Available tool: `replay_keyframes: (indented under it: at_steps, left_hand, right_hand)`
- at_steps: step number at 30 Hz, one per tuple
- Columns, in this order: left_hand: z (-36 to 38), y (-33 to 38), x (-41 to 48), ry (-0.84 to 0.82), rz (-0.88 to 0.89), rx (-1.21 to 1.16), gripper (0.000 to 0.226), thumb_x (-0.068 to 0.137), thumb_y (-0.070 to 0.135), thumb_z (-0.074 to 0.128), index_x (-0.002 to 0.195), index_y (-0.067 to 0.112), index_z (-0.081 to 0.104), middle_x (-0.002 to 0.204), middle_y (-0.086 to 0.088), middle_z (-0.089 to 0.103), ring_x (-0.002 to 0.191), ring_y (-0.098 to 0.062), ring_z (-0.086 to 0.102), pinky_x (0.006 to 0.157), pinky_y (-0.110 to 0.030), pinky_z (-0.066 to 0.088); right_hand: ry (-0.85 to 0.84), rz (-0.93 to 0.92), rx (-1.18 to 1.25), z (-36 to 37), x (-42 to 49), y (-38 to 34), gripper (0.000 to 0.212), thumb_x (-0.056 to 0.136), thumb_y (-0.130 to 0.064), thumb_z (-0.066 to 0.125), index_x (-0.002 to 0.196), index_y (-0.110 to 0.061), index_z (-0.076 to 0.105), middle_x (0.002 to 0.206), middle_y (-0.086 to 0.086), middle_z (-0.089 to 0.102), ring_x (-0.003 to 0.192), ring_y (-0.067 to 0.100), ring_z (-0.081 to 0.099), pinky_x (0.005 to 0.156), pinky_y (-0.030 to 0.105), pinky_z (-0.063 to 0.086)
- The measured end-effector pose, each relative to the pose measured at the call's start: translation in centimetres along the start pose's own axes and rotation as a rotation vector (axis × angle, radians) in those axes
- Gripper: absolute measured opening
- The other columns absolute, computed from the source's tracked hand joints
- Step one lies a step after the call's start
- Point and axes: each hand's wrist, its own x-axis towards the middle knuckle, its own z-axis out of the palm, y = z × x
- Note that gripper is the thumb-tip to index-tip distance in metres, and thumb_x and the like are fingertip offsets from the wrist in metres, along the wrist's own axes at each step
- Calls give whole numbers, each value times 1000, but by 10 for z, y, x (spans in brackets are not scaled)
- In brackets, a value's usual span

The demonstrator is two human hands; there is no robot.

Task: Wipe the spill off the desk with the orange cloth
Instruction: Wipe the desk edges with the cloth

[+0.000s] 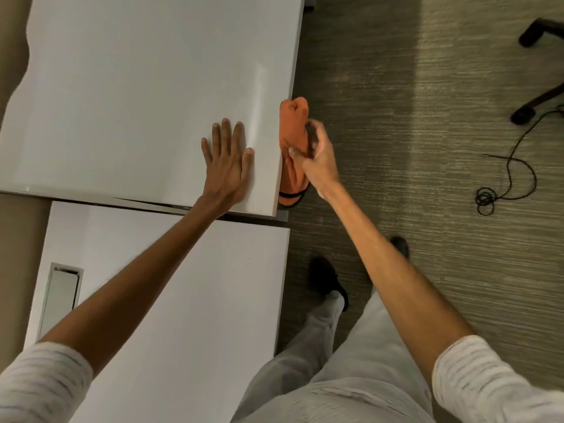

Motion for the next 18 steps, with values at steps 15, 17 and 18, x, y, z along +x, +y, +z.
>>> replay_keyframes:
  at_steps: [15, 17, 18]
  left_hand:
    - [-3, 4, -3, 1, -6, -14, 65, 103, 43, 13, 158, 12, -2, 165, -15, -10, 153, -30, -12, 123, -52, -9]
    - [-3, 3, -2, 3, -15, -10, 64, 104, 44, 14, 158, 13, -2, 165, -14, -10, 153, -29, -11, 123, -50, -8]
    - [-2, 2, -2, 4, -19, -9, 64, 104, 44, 14, 158, 13, -1, 166, -14, -9, 153, -29, -11, 123, -50, -8]
  right_hand:
    - [64, -83, -127, -1, 2, -1, 62, 84, -6, 75, 138, -8, 44, 133, 15, 62, 110, 19, 68, 94, 44, 57]
    - [12, -57, -92, -2, 2, 2, 68, 86, -9, 74, 144, -16, 38, 134, 17, 60, 112, 20, 68, 94, 47, 57]
    - [-9, -45, -70, -2, -4, 6, 70, 87, -10, 73, 145, -20, 36, 136, 17, 59, 113, 21, 68, 95, 49, 56]
